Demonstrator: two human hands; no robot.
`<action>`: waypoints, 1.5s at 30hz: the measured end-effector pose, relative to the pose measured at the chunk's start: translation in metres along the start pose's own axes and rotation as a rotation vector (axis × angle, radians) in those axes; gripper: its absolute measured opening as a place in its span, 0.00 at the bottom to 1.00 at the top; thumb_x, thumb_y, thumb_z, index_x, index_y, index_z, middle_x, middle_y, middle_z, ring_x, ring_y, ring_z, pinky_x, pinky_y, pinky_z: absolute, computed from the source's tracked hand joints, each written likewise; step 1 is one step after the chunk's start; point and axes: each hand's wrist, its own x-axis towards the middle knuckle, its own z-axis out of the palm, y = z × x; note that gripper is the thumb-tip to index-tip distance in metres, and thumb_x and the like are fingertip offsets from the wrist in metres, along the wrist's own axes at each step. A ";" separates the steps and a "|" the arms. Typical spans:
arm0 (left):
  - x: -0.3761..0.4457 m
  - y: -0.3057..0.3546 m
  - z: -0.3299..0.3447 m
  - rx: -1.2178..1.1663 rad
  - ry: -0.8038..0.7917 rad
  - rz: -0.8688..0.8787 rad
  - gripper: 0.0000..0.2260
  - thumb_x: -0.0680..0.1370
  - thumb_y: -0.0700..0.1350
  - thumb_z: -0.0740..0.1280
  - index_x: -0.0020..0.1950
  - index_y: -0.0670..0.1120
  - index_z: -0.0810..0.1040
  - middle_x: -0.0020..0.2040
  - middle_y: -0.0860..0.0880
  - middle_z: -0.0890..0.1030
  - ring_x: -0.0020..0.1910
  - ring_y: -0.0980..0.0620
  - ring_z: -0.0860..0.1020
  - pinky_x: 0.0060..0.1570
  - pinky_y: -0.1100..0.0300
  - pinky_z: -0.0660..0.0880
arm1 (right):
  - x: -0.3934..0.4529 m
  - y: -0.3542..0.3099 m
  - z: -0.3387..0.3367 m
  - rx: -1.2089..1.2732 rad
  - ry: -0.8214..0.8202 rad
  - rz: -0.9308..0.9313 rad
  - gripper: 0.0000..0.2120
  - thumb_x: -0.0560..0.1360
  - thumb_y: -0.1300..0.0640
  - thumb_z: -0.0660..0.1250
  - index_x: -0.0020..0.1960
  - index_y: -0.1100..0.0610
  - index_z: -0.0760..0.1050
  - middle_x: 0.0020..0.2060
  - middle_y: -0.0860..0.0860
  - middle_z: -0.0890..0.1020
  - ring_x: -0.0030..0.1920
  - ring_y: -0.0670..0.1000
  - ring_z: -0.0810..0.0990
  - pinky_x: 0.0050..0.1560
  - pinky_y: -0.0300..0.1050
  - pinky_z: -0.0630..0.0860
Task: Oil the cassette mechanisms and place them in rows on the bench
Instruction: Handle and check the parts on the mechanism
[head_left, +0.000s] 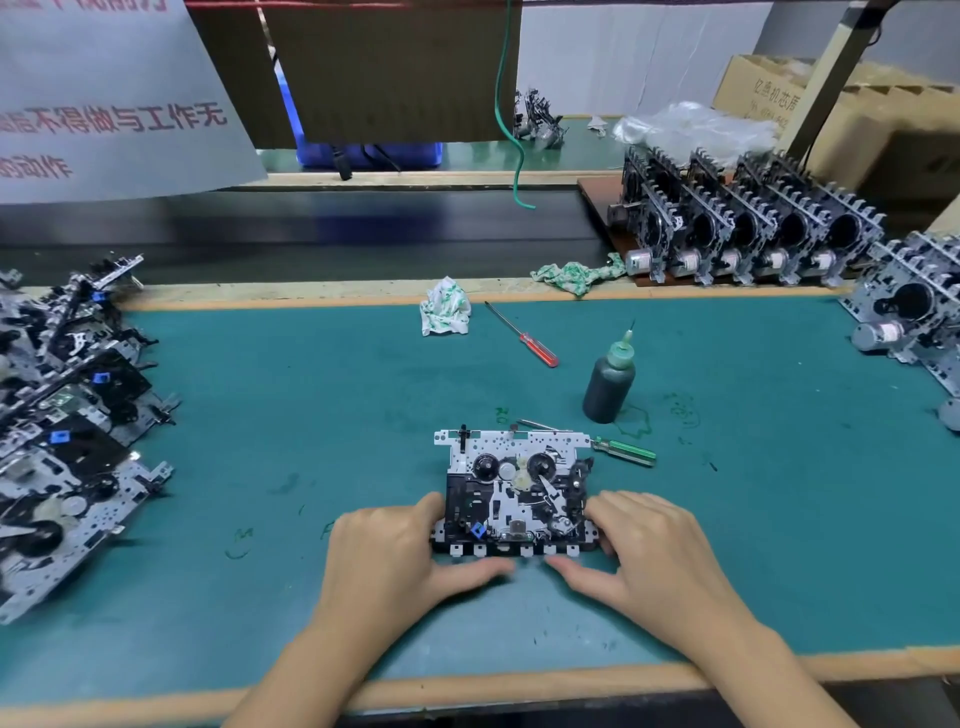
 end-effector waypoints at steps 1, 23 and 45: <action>0.000 -0.001 0.000 -0.015 -0.028 0.000 0.32 0.60 0.76 0.58 0.27 0.46 0.69 0.16 0.50 0.67 0.16 0.49 0.70 0.17 0.62 0.63 | 0.000 -0.001 0.000 -0.003 0.006 0.009 0.22 0.69 0.36 0.59 0.30 0.53 0.66 0.24 0.45 0.68 0.24 0.48 0.68 0.28 0.38 0.61; 0.011 -0.003 -0.017 -0.506 -0.119 -0.190 0.26 0.65 0.76 0.52 0.29 0.56 0.73 0.20 0.53 0.72 0.22 0.55 0.69 0.31 0.62 0.66 | 0.021 0.008 -0.026 0.658 -0.256 0.363 0.29 0.66 0.29 0.59 0.30 0.56 0.70 0.27 0.55 0.74 0.31 0.54 0.72 0.37 0.52 0.69; 0.075 -0.003 -0.028 -0.533 -0.032 0.066 0.15 0.76 0.61 0.55 0.55 0.58 0.76 0.54 0.63 0.76 0.58 0.63 0.70 0.58 0.64 0.66 | 0.062 0.013 -0.013 0.698 -0.191 0.319 0.17 0.66 0.40 0.72 0.50 0.42 0.71 0.47 0.39 0.77 0.52 0.41 0.75 0.52 0.33 0.69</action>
